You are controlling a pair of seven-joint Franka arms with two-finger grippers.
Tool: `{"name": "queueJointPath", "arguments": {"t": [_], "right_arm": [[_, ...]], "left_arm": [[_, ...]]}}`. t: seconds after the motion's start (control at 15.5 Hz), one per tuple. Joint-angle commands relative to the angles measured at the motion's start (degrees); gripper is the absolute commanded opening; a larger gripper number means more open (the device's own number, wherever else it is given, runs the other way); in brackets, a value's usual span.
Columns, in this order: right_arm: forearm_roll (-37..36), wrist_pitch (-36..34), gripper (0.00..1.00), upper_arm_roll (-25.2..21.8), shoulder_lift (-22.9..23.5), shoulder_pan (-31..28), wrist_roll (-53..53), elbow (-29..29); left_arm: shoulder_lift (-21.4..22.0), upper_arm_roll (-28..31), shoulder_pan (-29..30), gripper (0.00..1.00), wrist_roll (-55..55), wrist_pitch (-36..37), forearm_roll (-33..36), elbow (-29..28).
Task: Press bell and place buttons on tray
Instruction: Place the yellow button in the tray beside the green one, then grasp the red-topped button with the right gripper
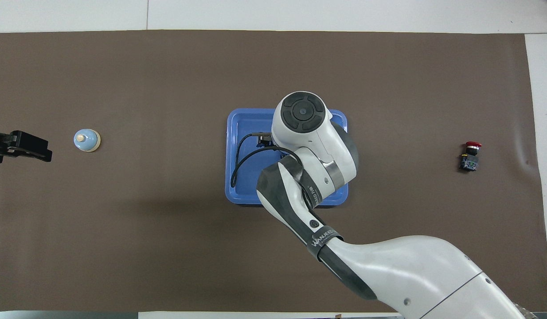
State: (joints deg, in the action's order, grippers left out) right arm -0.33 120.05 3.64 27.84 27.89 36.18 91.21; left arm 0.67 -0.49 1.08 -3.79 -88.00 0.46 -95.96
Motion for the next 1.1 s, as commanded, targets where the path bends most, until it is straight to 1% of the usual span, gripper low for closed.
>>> {"name": "queueJointPath", "arguments": {"t": [0.0, 0.13, 0.26, 0.39, 0.52, 0.65, 0.71, 0.78, 0.91, 1.03], "right_arm": [[0.16, -8.05, 1.00, -0.48, -3.22, -3.88, 0.03, -3.50], [-0.46, -11.31, 1.00, -0.48, -6.30, -8.88, -1.54, -3.32], [-0.55, -14.57, 1.00, -0.56, -8.58, -14.68, -7.41, -3.06], [-0.64, -16.68, 1.00, -0.92, -9.82, -20.48, -11.64, -2.53], [-2.21, -17.57, 1.00, -0.92, -10.26, -26.11, -15.50, -1.92], [-2.83, -16.43, 1.00, -0.92, -11.40, -31.73, -21.12, 1.23], [-3.45, -15.03, 1.00, -0.92, -12.19, -34.37, -23.32, 3.77], [-4.23, -11.97, 1.00, -0.92, -13.33, -36.66, -25.35, 7.19], [-4.33, -2.77, 1.00, -0.83, -16.40, -40.53, -29.22, 16.57], [-4.24, 7.17, 1.00, -0.83, -18.87, -42.74, -30.03, 25.20]], "left_arm": [[0.56, 0.13, -0.03, 1.00, 0.54, 0.90, -0.46, 0.16], [0.56, 0.13, -0.03, 1.00, 0.54, 0.90, -0.46, 0.16], [0.56, 0.13, -0.03, 1.00, 0.54, 0.90, -0.46, 0.16], [0.56, 0.13, -0.03, 1.00, 0.54, 0.90, -0.46, 0.16], [0.56, 0.13, -0.03, 1.00, 0.54, 0.90, -0.46, 0.16], [0.56, 0.13, -0.03, 1.00, 0.54, 0.90, -0.46, 0.16], [0.56, 0.13, -0.03, 1.00, 0.54, 0.90, -0.46, 0.16], [0.56, 0.13, -0.03, 1.00, 0.54, 0.90, -0.46, 0.16], [0.56, 0.13, -0.03, 1.00, 0.54, 0.90, -0.46, 0.16], [0.56, 0.13, -0.03, 1.00, 0.54, 0.90, -0.46, 0.16]]}}
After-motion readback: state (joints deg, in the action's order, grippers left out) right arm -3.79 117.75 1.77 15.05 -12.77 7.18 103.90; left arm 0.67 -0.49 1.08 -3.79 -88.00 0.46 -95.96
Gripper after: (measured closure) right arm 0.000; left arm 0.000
